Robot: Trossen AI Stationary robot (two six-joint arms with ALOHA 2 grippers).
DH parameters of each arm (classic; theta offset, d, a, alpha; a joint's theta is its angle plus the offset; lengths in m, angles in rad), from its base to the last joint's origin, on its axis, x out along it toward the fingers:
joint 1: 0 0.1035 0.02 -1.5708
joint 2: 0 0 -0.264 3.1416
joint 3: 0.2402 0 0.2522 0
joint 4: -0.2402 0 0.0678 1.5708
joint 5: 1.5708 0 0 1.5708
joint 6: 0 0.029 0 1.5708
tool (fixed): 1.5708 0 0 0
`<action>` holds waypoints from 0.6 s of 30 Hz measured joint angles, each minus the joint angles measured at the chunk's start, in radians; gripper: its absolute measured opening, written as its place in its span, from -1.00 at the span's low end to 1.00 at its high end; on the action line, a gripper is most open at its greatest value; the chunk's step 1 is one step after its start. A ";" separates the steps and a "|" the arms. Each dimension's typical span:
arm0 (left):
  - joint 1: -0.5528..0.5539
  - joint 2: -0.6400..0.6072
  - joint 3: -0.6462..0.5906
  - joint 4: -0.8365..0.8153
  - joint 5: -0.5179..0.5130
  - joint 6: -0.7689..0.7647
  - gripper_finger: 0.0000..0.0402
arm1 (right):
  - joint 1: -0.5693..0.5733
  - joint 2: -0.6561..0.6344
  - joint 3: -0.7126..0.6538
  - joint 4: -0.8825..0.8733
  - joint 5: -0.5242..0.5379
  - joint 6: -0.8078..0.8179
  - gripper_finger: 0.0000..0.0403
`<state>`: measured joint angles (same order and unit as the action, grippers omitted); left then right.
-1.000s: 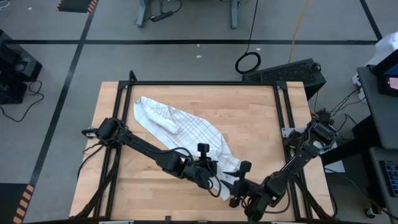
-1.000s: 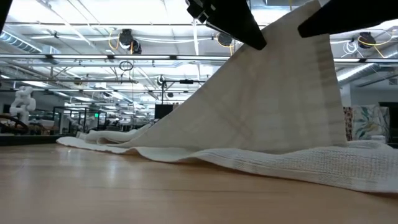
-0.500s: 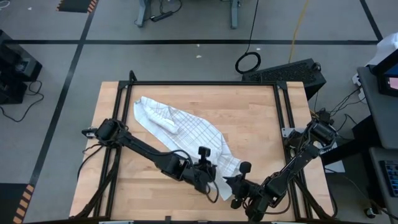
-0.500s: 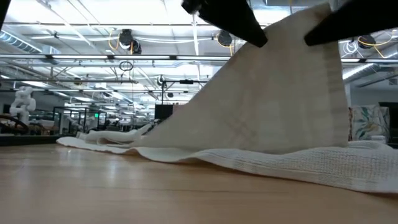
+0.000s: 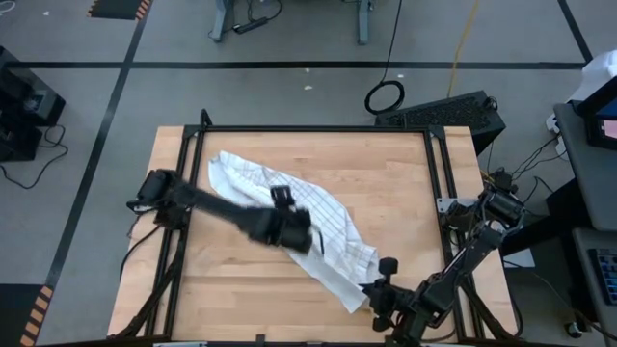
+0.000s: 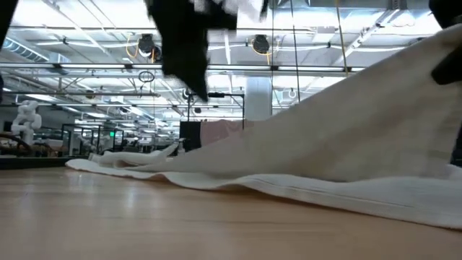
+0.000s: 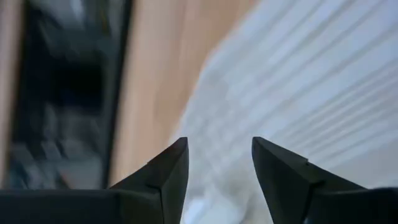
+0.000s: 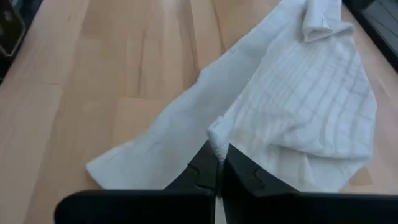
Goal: Roll towel
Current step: Fold the white towel
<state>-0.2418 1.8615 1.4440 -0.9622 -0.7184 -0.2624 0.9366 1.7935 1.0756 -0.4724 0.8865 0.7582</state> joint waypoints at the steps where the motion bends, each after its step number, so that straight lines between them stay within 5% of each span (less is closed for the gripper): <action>1: 0.044 -0.002 -0.031 -0.002 0.038 -0.039 -0.09 | 0.003 0.000 0.000 0.001 0.000 0.000 -1.00; 9: 0.285 -0.011 -0.211 0.165 0.335 -0.300 -0.09 | 0.008 0.000 0.000 0.007 -0.013 -0.003 -1.00; 13: 0.290 -0.011 -0.252 0.230 0.338 -0.381 -0.09 | 0.008 0.000 0.000 0.006 -0.036 -0.010 -1.00; 18: 0.234 -0.011 -0.261 0.233 0.200 -0.487 -0.09 | 0.008 0.000 0.000 0.000 -0.080 -0.042 -1.00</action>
<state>-0.0080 1.8503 1.1834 -0.7290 -0.5179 -0.7497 0.9443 1.7935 1.0756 -0.4727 0.8065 0.7166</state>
